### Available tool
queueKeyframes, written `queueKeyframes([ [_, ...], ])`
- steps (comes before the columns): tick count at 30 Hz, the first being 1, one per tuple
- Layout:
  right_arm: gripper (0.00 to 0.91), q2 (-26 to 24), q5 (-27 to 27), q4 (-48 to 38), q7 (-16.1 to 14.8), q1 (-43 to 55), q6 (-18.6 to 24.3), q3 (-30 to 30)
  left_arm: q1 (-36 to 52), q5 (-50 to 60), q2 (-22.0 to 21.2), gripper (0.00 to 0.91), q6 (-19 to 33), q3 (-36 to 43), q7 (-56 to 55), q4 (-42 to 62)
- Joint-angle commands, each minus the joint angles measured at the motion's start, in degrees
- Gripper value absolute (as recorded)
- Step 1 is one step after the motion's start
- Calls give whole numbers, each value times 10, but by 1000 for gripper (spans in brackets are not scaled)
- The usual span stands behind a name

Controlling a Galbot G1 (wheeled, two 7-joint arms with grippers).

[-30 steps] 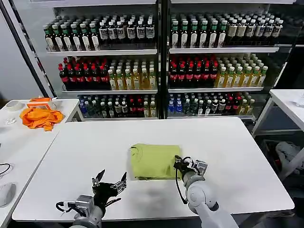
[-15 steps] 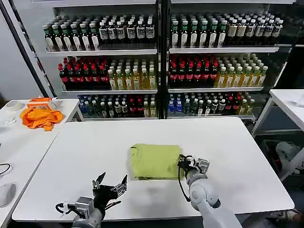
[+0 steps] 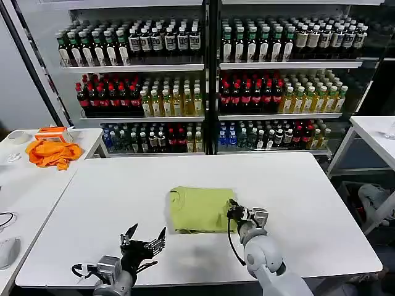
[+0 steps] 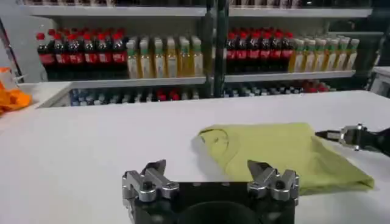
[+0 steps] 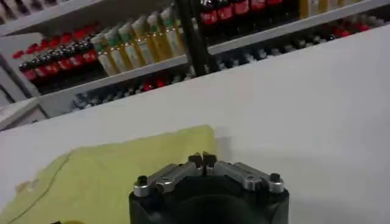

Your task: Fold and organize the clothes.

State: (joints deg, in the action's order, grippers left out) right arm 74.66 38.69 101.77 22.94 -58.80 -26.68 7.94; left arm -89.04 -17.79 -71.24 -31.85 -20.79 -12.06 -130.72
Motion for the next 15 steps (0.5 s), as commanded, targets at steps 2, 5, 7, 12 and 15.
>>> queueKeyframes([
  [2, 0, 2, -15, -36, -7, 4, -24, -11, -1, 0, -1, 907, -2, 1, 2, 0],
  [5, 0, 1, 0, -48, 3, 12, -36, -5, -1, 0, -1, 907, -2, 1, 2, 0],
  [7, 0, 0, 6, -52, 8, 16, -42, -2, -1, -1, -1, 907, -2, 1, 2, 0],
  [12, 0, -6, 8, -50, 12, 18, -51, 4, 1, -1, -1, 907, -2, 3, 3, 0],
  [15, 0, -13, 8, -51, 14, 19, -54, 12, 1, -1, -2, 907, -2, 5, 4, -1],
])
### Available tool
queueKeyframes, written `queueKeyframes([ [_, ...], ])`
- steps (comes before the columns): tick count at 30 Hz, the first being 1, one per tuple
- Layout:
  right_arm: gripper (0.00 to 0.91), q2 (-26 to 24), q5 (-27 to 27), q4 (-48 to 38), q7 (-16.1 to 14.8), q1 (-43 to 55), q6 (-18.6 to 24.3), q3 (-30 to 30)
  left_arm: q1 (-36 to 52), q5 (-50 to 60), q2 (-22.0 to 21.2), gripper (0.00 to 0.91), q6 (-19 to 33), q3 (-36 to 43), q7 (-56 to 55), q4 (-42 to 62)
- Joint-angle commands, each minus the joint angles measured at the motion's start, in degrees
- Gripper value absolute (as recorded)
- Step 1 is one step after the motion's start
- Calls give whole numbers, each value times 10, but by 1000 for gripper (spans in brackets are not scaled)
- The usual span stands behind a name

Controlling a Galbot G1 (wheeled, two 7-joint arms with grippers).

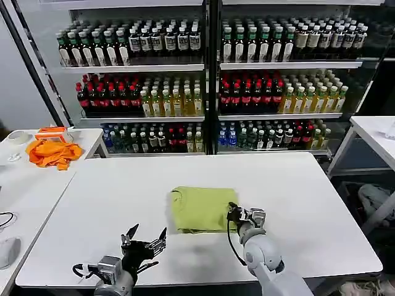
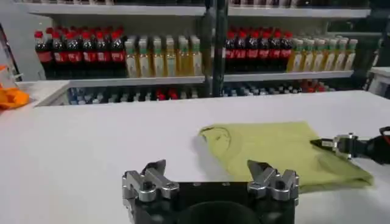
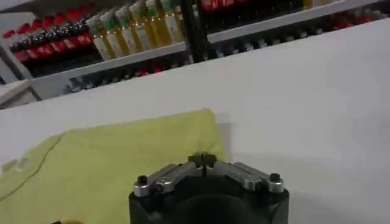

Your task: Fold and organize the clothes.

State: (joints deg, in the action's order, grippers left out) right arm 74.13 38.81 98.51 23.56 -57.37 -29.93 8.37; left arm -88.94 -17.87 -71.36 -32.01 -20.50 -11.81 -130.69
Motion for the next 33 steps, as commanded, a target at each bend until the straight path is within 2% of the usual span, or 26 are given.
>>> queueKeyframes([
  [1, 0, -12, 9, -18, 7, 5, -22, 12, 0, 0, -1, 907, 0, 3, 1, -2],
  [6, 0, -24, 14, -15, 4, 7, -23, 25, 2, 0, -3, 907, -1, 13, 3, -3],
  [8, 0, -25, 15, -14, -6, 6, -23, 29, 3, 0, -5, 907, 0, 17, 3, -2],
  [9, 131, -25, 15, -10, -14, 5, -22, 30, 4, 0, -6, 907, 0, 20, 3, -1],
  [11, 907, -24, 15, 4, -39, 1, -10, 33, 6, 0, -8, 907, 4, 28, 3, 5],
  [13, 907, -23, 10, 25, -62, -9, 29, 33, 13, 4, -10, 907, 9, 36, 1, 12],
  [16, 907, -29, -16, 58, -78, -28, 65, 36, 30, 20, -11, 907, 19, 58, -5, 42],
  [18, 907, -35, -23, 85, -80, -46, 75, 42, 45, 34, -13, 907, 21, 74, -8, 60],
  [26, 907, -71, -33, 147, -78, -109, 85, 89, 72, 66, -27, 907, 17, 135, -9, 95],
  [33, 907, -80, -23, 174, -74, -133, 86, 126, 117, 85, -46, 907, 14, 150, -31, 158],
])
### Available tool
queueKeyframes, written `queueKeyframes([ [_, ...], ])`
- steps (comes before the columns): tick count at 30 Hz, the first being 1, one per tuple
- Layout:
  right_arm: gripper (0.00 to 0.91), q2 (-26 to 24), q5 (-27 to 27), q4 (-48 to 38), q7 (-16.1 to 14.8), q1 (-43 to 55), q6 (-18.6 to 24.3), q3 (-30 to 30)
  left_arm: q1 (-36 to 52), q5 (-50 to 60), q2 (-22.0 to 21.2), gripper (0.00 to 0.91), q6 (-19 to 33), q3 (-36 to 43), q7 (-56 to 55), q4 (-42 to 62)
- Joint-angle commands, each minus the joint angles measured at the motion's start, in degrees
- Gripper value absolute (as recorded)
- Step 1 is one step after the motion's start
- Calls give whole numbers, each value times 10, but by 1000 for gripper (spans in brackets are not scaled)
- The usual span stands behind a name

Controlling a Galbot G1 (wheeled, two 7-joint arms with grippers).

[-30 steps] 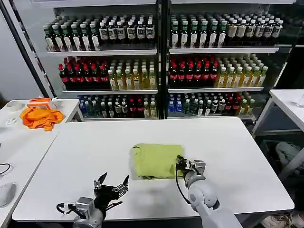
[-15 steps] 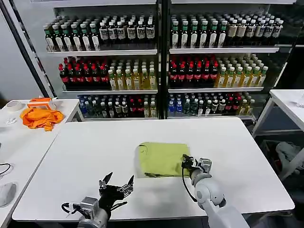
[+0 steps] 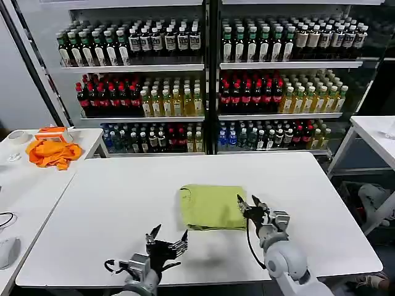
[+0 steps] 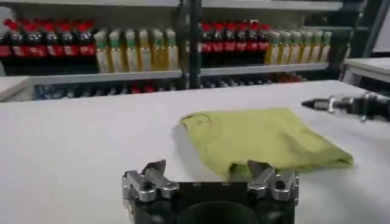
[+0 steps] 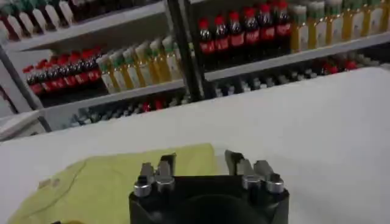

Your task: Fold and organize the clothes.

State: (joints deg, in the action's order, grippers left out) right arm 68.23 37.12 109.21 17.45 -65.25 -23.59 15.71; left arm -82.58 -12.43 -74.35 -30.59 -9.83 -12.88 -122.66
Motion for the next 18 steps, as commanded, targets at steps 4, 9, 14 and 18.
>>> queueKeyframes([
  [4, 907, -20, -6, 75, -11, -66, 24, 60, 76, 30, -22, 907, 0, 36, -33, 105],
  [9, 907, -18, -6, 81, -10, -74, 25, 66, 93, 27, -26, 907, 2, 25, -42, 129],
  [14, 907, -17, -5, 80, -9, -75, 26, 68, 105, 25, -33, 907, 6, 19, -47, 145],
  [18, 907, -17, -5, 80, -8, -74, 26, 68, 108, 25, -37, 907, 10, 15, -50, 152],
])
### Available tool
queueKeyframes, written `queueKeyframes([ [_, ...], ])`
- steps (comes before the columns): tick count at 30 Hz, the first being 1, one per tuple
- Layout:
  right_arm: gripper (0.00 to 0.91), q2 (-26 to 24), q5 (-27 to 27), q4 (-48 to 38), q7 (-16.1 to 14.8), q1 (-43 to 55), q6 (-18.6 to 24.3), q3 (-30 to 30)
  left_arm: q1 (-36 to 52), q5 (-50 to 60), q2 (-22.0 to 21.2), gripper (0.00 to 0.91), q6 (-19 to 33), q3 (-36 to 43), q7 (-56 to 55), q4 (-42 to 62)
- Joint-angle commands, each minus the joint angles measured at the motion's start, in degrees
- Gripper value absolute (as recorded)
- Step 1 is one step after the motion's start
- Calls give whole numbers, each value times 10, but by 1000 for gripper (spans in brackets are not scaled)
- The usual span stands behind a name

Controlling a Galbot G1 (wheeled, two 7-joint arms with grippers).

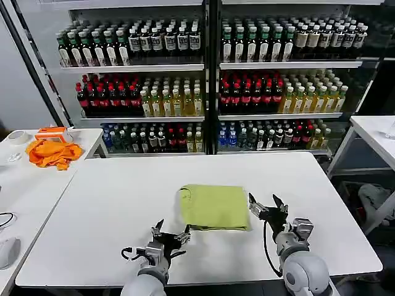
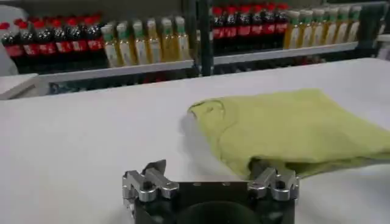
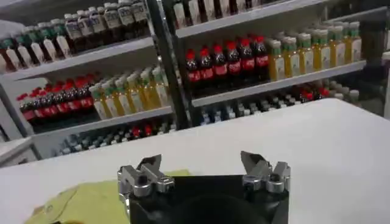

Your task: Fold and organize the clothes.

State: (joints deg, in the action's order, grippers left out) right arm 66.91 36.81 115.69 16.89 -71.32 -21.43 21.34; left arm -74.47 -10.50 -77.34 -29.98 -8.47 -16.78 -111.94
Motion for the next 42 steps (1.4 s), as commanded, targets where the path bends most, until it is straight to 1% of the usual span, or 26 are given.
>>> queueKeyframes([
  [1, 907, -3, -2, 15, -2, -14, 5, 11, 27, 6, -8, 907, 4, 0, -12, 44],
  [5, 907, -2, -2, 16, -1, -15, 4, 12, 16, -4, -6, 907, 6, -8, -18, 16],
  [12, 907, -1, -3, 14, -1, -17, 5, 14, -16, -36, 9, 907, 18, -30, -29, -94],
  [18, 907, 4, -5, 16, -1, -16, 3, 11, -44, -39, 32, 907, 18, -35, -22, -128],
  [20, 907, 6, -9, 24, -2, -23, 3, 10, -67, -39, 39, 907, 19, -42, -19, -133],
  [21, 907, 6, -19, 30, -4, -28, 4, 11, -75, -38, 45, 907, 23, -47, -18, -137],
  [23, 907, 6, -55, 41, -13, -46, 20, 14, -104, -40, 56, 907, 32, -64, -15, -146],
  [24, 907, 5, -98, 50, -27, -69, 36, 20, -118, -43, 63, 907, 39, -78, -14, -156],
  [25, 907, 5, -127, 62, -37, -88, 51, 30, -130, -49, 69, 907, 44, -85, -15, -163],
  [27, 907, 6, -150, 73, -43, -118, 65, 40, -142, -62, 73, 907, 50, -103, -16, -175],
  [28, 907, 8, -164, 90, -51, -151, 80, 53, -145, -73, 74, 907, 57, -108, -17, -185],
  [30, 907, 13, -186, 103, -62, -180, 103, 69, -142, -85, 73, 907, 62, -115, -18, -191],
  [31, 907, 18, -201, 116, -63, -198, 106, 80, -137, -89, 72, 907, 69, -115, -17, -194],
  [35, 907, 36, -220, 146, -62, -234, 99, 98, -128, -91, 67, 907, 84, -109, -7, -199],
  [37, 907, 43, -254, 152, -68, -255, 110, 104, -126, -90, 66, 907, 87, -107, -4, -199],
  [42, 907, 57, -301, 158, -72, -287, 119, 109, -128, -89, 64, 907, 94, -105, 1, -200],
])
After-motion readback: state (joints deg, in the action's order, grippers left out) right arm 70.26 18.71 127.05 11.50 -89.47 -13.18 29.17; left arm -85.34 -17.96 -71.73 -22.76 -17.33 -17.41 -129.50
